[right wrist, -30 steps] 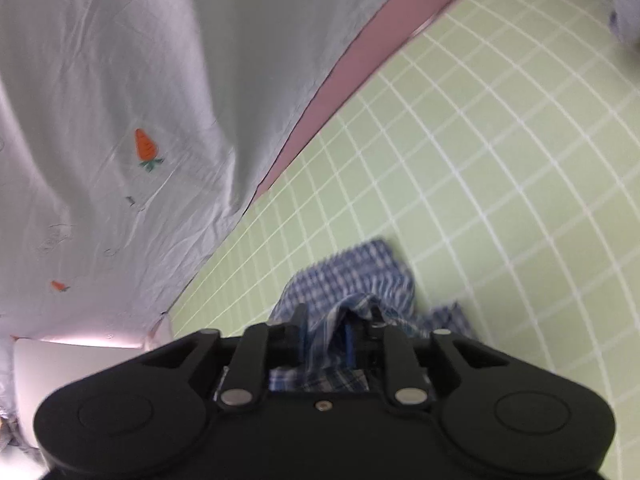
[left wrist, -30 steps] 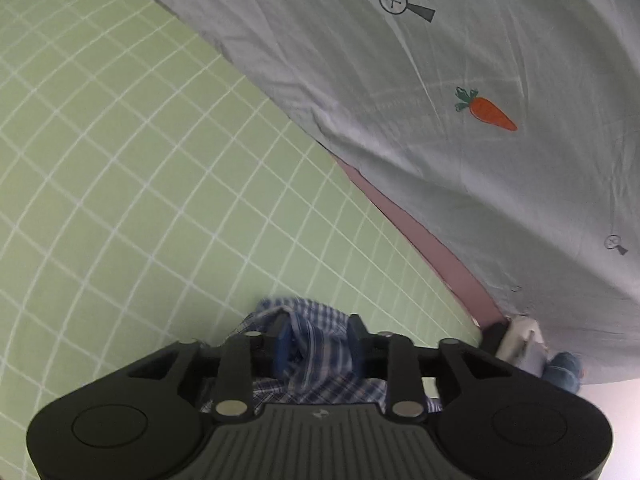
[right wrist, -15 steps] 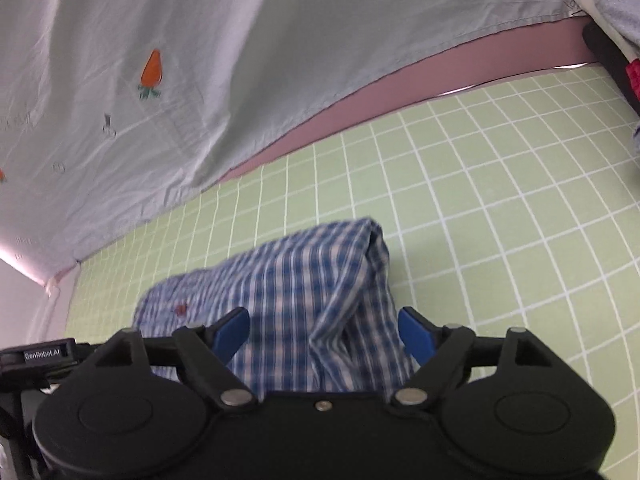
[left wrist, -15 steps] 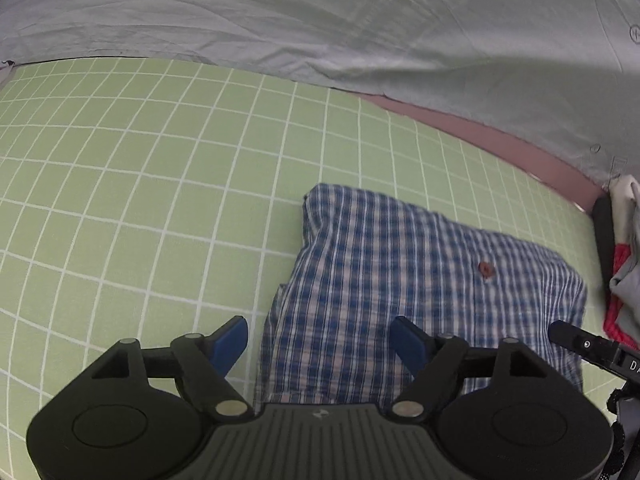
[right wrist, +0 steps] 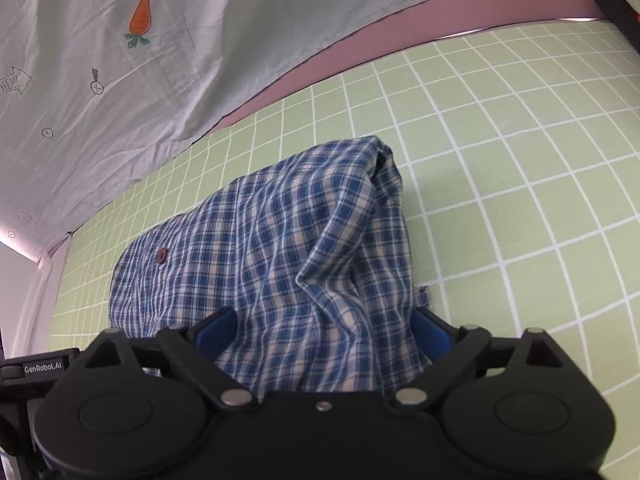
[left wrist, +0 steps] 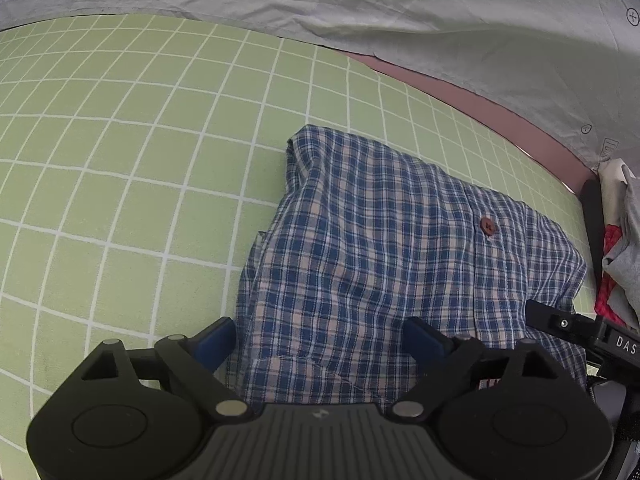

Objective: Fold clothes
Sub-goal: 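Grasp the folded shirt bundle with both grippers and lift it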

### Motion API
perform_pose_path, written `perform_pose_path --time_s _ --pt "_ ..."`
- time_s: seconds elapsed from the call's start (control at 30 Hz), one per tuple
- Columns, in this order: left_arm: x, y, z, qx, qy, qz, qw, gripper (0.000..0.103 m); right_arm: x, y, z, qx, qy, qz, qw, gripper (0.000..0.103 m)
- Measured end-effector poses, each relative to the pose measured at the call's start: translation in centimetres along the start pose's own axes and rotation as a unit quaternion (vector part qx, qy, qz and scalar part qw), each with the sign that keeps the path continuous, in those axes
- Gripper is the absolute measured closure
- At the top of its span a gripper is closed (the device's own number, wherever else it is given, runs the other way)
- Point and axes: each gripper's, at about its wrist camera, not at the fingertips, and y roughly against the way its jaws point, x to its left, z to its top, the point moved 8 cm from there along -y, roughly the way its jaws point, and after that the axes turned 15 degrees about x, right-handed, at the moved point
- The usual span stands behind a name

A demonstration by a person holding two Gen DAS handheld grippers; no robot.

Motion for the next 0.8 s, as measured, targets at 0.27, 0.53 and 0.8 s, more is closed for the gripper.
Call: perform_pose_path --time_s 0.27,0.53,0.8 --pt "-0.5 -0.4 0.4 -0.002 -0.008 -0.005 1.0 0.004 0.8 -1.0 0.3 0.014 0.018 -0.006 1.0 0.0" --pt "-2.7 -1.2 0.4 0.019 0.022 -0.103 0.9943 0.059 3.5 -2.4 0.2 0.031 0.049 0.042 0.997 0.002" --pt "-3.7 0.9 -5.1 0.026 0.013 -0.11 0.9935 0.081 6.0 -1.7 -3.2 0.059 0.04 0.099 0.993 0.074"
